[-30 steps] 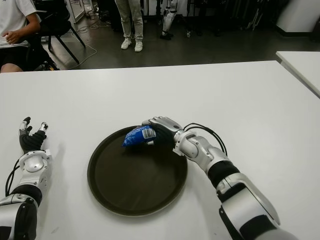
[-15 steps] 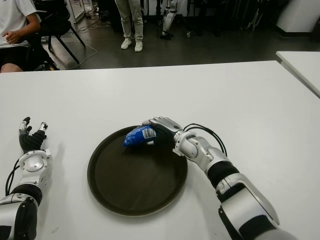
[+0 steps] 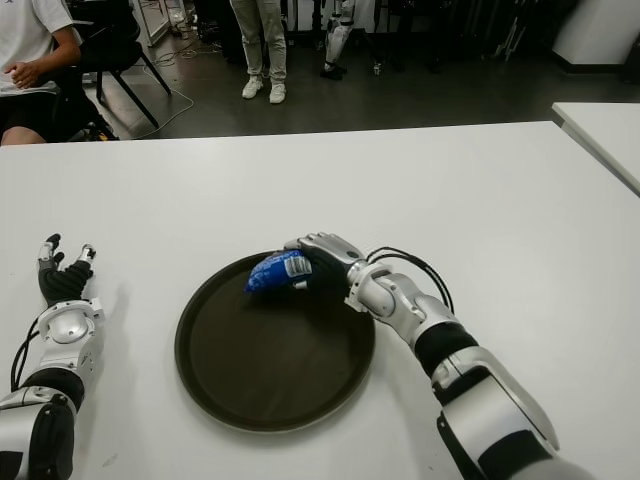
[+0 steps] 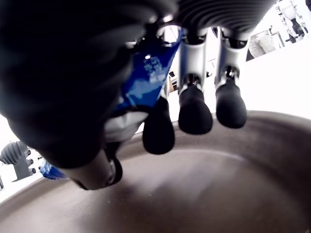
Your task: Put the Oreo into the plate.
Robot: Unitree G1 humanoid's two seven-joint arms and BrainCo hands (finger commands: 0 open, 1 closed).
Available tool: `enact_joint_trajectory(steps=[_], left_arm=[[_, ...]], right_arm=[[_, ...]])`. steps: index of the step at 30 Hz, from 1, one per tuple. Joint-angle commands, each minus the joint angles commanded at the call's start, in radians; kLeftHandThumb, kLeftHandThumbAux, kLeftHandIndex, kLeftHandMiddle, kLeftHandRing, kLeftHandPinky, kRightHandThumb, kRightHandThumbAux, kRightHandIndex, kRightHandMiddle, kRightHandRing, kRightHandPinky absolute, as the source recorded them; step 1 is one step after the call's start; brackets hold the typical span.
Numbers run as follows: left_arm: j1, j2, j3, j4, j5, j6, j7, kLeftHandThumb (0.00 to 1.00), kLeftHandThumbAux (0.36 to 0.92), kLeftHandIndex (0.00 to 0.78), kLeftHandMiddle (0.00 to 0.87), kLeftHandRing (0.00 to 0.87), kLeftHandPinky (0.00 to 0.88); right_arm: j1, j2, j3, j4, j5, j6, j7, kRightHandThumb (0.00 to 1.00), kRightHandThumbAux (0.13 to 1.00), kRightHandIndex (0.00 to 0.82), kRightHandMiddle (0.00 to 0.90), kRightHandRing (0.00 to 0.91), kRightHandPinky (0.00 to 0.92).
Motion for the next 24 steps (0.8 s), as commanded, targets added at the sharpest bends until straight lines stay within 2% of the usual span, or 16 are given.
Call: enact_joint_trajectory(steps=[9, 18, 24], left_arm=[[0.000, -0.001, 0.001, 0.000, -0.004, 0.002, -0.008, 0.404, 0.650, 0.015, 0.025, 0.031, 0.060], [0.000, 0.004, -0.004, 0.001, 0.002, 0.008, -0.004, 0.389, 0.667, 0.021, 0.030, 0.035, 0.060], [-0.001, 0.004, -0.008, 0.001, 0.004, 0.009, 0.003, 0.387, 0.663, 0.018, 0.023, 0.033, 0.058]], right_arm=[[0.075, -0.041, -0.012, -0.159, 0.001, -0.073, -0.039, 0.699, 0.733, 0.432, 0.778, 0.781, 0.767], [0.061, -0.046, -0.005, -0.133, -0.022, -0.142, -0.089, 0.706, 0.729, 0.431, 0.796, 0.805, 0.797], [0.058, -0.046, -0.004, -0.129, -0.036, -0.155, -0.102, 0.708, 0.728, 0.431, 0.803, 0.812, 0.804]])
